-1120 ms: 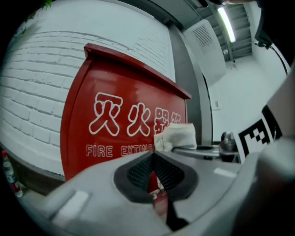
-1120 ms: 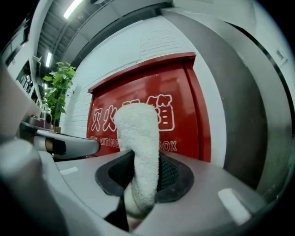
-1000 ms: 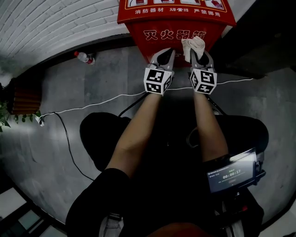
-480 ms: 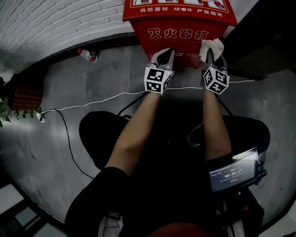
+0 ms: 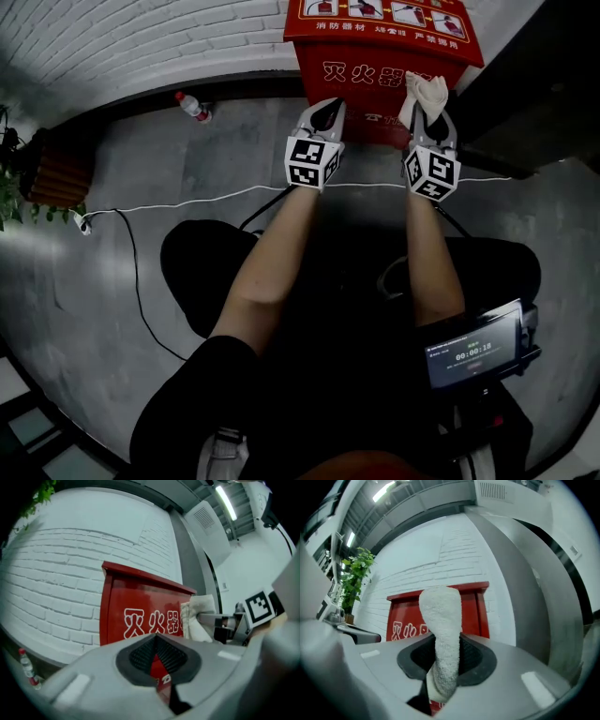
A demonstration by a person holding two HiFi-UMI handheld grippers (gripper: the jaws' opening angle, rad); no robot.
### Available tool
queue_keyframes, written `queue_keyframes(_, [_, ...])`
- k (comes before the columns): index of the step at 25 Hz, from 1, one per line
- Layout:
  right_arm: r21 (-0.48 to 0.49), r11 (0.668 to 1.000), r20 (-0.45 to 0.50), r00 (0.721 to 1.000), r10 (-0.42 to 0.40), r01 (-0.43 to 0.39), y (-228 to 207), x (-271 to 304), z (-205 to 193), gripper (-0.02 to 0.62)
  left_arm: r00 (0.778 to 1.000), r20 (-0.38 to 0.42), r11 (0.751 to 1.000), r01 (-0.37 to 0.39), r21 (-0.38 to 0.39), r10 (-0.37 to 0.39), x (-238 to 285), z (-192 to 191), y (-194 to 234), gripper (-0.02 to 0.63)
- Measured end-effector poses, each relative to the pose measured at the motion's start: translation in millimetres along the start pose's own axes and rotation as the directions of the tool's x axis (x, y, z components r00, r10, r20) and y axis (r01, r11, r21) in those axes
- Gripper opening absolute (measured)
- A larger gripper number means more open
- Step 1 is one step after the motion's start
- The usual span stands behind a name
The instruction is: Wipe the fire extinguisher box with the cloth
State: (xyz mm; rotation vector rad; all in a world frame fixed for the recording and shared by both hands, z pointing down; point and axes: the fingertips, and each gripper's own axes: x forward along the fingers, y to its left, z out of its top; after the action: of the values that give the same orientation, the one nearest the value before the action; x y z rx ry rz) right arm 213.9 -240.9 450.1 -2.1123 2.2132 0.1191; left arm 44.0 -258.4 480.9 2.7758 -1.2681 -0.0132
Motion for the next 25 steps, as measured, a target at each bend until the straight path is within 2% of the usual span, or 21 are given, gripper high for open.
queue_keyframes(3, [0.003, 0.997, 0.033, 0.996, 0.083, -0.083, 43, -1, 20, 0.102, 0.999, 0.011, 0.999, -0.036, 0.002, 0.036, -22, 8, 12, 0.002])
queue_keyframes(5, [0.01, 0.99, 0.029, 0.99, 0.137, -0.137, 70, 2, 16, 0.101, 0.998, 0.01, 0.998, -0.063, 0.001, 0.063, -33, 6, 22, 0.002])
queue_keyframes(9, [0.02, 0.972, -0.038, 0.971, 0.236, -0.235, 123, 6, -21, 0.101, 0.994, -0.015, 0.994, -0.11, -0.005, 0.11, -50, -8, 46, 0.002])
queue_keyframes(14, [0.084, 0.943, -0.142, 0.932, 0.333, -0.324, 177, 10, -82, 0.101, 0.986, -0.084, 0.989, -0.149, -0.021, 0.147, -57, -43, 69, 0.002])
queue_keyframes(19, [0.089, 0.923, -0.212, 0.898, 0.385, -0.375, 206, 16, -128, 0.101, 0.981, -0.123, 0.988, -0.152, -0.028, 0.147, -45, -71, 79, 0.002])
queue_keyframes(23, [0.09, 0.919, -0.242, 0.887, 0.394, -0.384, 209, 29, -150, 0.101, 0.98, -0.141, 0.988, -0.148, -0.034, 0.142, -30, -90, 91, 0.002])
queue_keyframes(25, [0.093, 0.921, -0.246, 0.887, 0.39, -0.378, 206, 37, -158, 0.101, 0.979, -0.148, 0.985, -0.155, -0.072, 0.143, -23, -95, 97, 0.002])
